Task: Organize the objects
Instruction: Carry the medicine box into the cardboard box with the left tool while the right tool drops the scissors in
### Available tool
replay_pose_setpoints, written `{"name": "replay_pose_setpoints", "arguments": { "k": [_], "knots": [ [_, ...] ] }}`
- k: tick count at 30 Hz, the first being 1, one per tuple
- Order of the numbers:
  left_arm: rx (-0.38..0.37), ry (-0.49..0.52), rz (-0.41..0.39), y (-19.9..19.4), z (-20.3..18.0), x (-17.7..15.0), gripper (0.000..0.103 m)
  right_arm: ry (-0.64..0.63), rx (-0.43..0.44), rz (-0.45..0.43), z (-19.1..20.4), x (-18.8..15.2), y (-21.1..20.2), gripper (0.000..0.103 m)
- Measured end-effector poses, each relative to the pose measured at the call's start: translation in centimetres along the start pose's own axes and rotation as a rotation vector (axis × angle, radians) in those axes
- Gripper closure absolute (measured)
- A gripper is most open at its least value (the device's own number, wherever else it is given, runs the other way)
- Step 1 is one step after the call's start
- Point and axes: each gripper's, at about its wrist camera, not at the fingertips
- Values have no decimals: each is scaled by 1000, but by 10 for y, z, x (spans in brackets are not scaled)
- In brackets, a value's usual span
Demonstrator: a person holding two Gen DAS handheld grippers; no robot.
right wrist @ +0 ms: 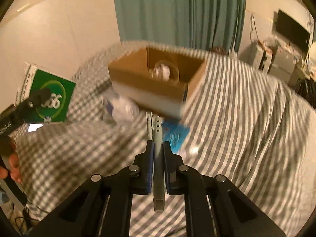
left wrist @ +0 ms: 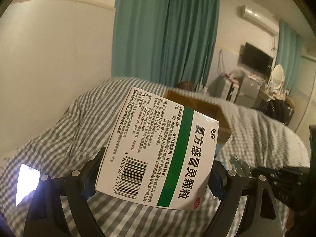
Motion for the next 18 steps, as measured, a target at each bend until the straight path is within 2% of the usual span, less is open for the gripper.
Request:
{"name": "replay_pose_setpoints", "arguments": {
  "k": [6, 12, 18],
  "knots": [
    [-59, 39, -87, 13, -17, 43, 13, -48, -14, -125, 2, 63, -11, 94],
    [-81, 108, -166, 55, -43, 89, 13, -38, -20, -229, -4, 125, -5, 94],
    [-100, 135, -148, 106, -64, 122, 13, -13, -13, -270, -16, 164, 22, 94]
  ]
}}
Point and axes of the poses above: each gripper's, at about its wrist camera, not at the fingertips, and y roughly the way its jaws point, z to its left, x to its top, and after that the axes turned 1 degree about x, right-handed
